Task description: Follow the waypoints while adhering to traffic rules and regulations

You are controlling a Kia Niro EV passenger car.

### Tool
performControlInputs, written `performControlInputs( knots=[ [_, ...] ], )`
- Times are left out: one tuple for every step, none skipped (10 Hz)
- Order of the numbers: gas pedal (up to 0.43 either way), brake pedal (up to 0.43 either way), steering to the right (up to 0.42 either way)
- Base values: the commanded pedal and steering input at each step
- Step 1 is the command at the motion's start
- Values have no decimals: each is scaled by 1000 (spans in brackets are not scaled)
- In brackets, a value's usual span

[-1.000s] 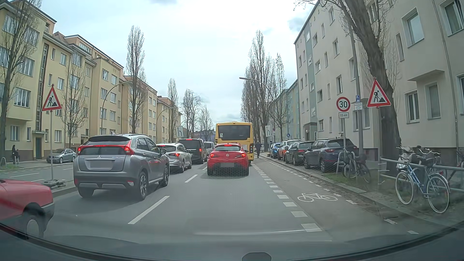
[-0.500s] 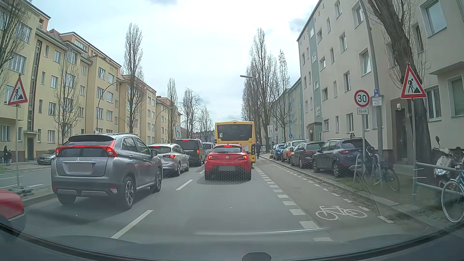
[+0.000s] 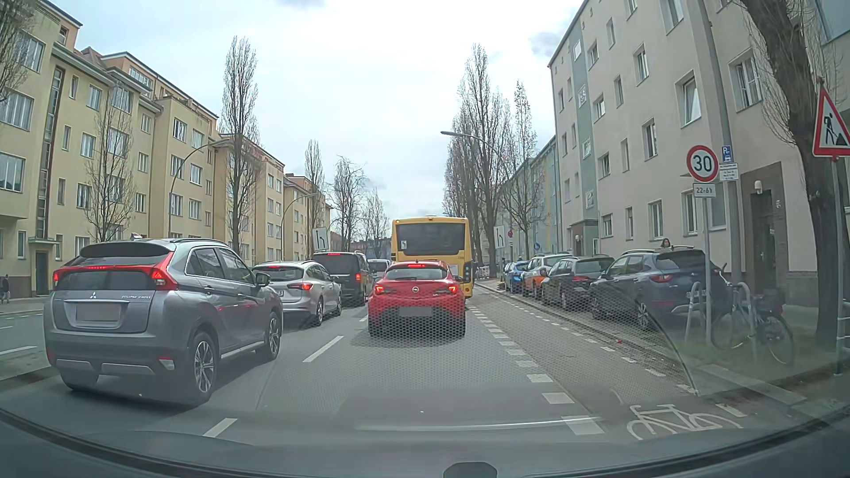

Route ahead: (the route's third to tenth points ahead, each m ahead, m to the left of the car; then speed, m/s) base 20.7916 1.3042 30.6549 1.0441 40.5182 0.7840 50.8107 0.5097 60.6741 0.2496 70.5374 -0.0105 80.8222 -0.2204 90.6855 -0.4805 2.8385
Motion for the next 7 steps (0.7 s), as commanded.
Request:
performControlInputs(
  knots=[
    [0,30,-5],
    [0,30,-5],
    [0,30,-5],
    [0,30,-5],
    [0,30,-5],
    [0,30,-5],
    [0,30,-5]
  ],
)
